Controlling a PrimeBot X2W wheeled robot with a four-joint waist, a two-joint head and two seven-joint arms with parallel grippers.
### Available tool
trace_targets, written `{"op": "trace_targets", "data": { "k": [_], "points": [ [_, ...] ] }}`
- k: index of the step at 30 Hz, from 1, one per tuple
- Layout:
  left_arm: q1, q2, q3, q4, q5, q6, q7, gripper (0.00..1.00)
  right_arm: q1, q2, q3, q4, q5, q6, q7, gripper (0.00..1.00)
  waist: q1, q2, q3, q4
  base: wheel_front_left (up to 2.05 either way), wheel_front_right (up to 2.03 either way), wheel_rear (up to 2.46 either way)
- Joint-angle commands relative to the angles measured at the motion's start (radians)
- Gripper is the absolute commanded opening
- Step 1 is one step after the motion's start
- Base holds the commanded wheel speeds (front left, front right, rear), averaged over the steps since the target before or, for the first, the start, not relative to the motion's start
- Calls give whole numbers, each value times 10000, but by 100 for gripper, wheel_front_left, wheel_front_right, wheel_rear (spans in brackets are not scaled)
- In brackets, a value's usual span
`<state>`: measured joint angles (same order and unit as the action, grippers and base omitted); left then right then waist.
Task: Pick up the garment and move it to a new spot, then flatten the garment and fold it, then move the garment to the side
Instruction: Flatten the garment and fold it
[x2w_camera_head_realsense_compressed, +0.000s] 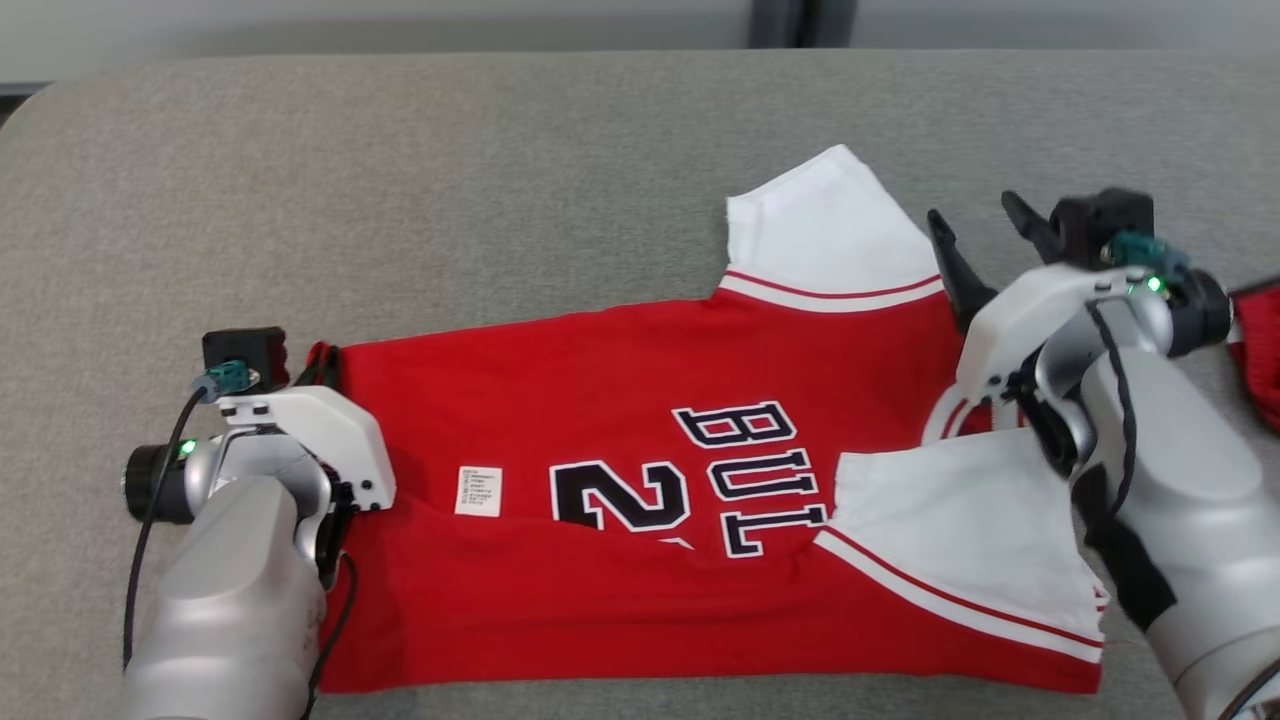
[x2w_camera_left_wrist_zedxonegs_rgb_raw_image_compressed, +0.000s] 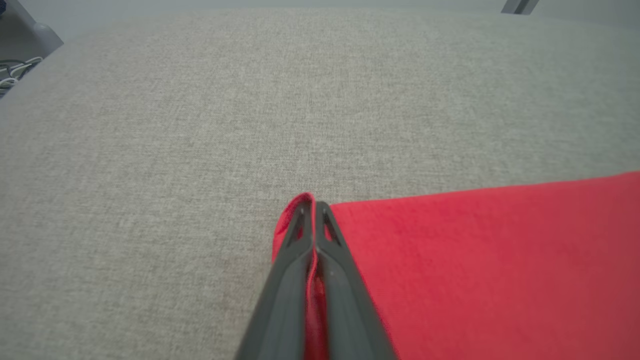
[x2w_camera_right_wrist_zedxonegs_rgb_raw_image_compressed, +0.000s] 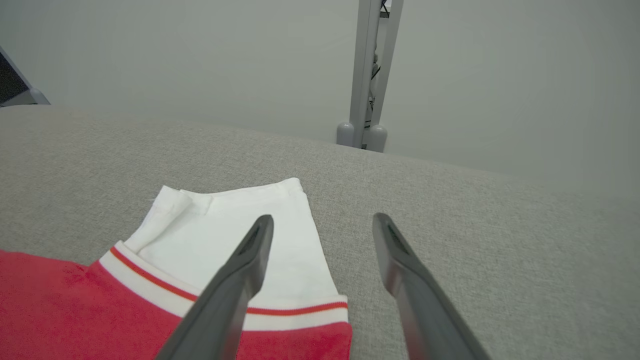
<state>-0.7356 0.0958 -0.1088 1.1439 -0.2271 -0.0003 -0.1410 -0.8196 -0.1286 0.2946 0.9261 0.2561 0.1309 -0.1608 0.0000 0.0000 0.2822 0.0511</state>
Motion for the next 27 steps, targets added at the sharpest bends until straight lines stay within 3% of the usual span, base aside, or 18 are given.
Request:
{"op": "trace_targets", "data": {
  "k": [1, 9, 15, 23, 24, 25, 26, 27],
  "points": [
    [-244, -54, -34, 78, -1, -118, -65, 0, -328, -133, 101, 182, 38, -3, 232, 100, 0, 0, 200, 273, 0, 0, 0],
    [-838, -369, -520, 294, -147, -347, -726, 0, -1929, -530, 436, 1456, 281, -3, 1569, 100, 0, 0, 696, 1221, 0, 0, 0],
    [-963, -413, -1707, -264, -1271, -700, -992, 0, -2887, -871, 519, 2539, 229, -3, 2220, 100, 0, 0, 1159, 1996, 0, 0, 0],
    [-773, -421, -3626, -1153, -2905, -109, -1049, 0, -3310, -961, 489, 3352, -25, -3, 2647, 100, 0, 0, 1476, 2458, 0, 0, 0],
    [-784, -421, -3790, -1193, -3054, -25, -1062, 0, -3282, -941, 483, 3417, -11, -3, 2711, 94, 0, 0, 1492, 2462, 0, 0, 0],
    [-798, -418, -3939, -1218, -3188, 66, -1068, 0, -3257, -939, 463, 3454, -25, -3, 2678, 49, 0, 0, 1504, 2459, 0, 0, 0],
    [-815, -417, -4066, -1230, -3316, 145, -1080, 0, -3260, -997, 453, 3466, -99, -3, 2536, 15, 0, 0, 1507, 2451, 0, 0, 0],
    [-815, -417, -4066, -1230, -3316, 145, -1080, 0, -3260, -997, 453, 3466, -99, -3, 2536, 15, 0, 0, 1507, 2451, 0, 0, 0]
  ]
}}
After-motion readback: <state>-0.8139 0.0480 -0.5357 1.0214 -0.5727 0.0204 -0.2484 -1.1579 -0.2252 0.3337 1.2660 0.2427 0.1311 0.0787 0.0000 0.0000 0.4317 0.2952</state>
